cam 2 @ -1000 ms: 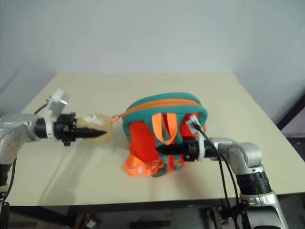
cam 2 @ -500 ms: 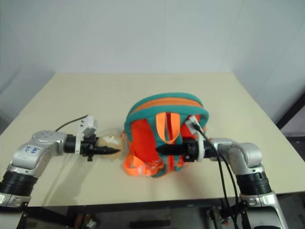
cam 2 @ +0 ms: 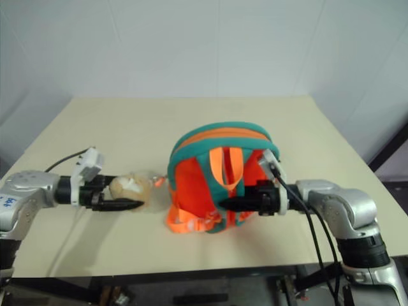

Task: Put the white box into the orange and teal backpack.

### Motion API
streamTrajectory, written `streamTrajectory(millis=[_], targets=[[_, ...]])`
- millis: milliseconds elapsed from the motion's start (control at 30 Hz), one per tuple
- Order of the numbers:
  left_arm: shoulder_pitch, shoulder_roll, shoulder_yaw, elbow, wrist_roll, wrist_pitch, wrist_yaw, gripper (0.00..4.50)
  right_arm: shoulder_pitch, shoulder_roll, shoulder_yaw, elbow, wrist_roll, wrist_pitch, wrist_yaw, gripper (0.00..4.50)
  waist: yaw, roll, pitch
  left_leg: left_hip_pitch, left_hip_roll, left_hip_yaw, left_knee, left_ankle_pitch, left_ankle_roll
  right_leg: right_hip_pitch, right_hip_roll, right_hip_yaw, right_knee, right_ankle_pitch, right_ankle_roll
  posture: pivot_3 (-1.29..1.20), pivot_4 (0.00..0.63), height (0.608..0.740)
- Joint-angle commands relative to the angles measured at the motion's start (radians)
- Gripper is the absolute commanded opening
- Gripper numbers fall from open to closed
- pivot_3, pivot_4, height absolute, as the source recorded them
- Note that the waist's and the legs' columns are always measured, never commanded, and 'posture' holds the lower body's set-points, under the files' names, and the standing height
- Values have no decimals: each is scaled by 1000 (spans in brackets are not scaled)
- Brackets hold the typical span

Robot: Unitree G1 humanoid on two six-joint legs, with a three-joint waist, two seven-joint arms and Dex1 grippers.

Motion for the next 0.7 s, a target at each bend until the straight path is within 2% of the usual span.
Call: streamTrajectory(millis=[33, 100, 267, 367, 433, 533, 700], targets=[[39, 35, 82, -17, 4, -63, -2, 4500, 39, -63, -38, -60, -68, -133, 19, 3841, 2, 0, 0, 0, 0, 0, 0, 0, 0, 0, 0, 0, 0, 0, 0, 0, 150, 740], [58, 35, 101, 3, 34, -130, 9, 4500, 67, -95, -38, -77, -89, -188, 53, 4448, 2, 0, 0, 0, 0, 1, 0, 0, 0, 0, 0, 1, 0, 0, 0, 0, 150, 740], [135, 40, 157, 116, 123, -319, 44, 4500, 158, -152, -139, -44, -189, -379, 29, 4448, 3, 0, 0, 0, 0, 2, 1, 0, 0, 0, 0, 2, -1, 0, 0, 0, 150, 740], [135, -26, 216, 145, 74, -459, 34, 4500, 228, -175, -193, 20, -265, -501, 9, 4448, 5, -1, 0, 0, 0, 3, 1, -1, 1, 0, 0, 2, -1, 0, 0, 0, 150, 740], [147, -49, 250, 105, 17, -456, 18, 4500, 290, -204, -255, 51, -303, -574, 12, 4448, 8, -2, -1, 0, 0, 3, 2, -1, 1, 0, -1, 2, -2, 0, 0, 0, 150, 740], [176, -60, 279, 77, -50, -409, -6, 4500, 370, -257, -350, 56, -279, -592, 57, 4448, 8, -2, -1, 0, 0, 4, 2, -2, 2, 1, -1, 3, -1, 0, 0, 0, 150, 740], [228, -54, 275, 102, -78, -399, -75, 4500, 398, -276, -427, 20, -196, -572, 96, 4448, -11, -2, -1, 4, 1, 8, 2, -2, 2, 1, 0, 5, 0, 1, 1, 0, 150, 740]])
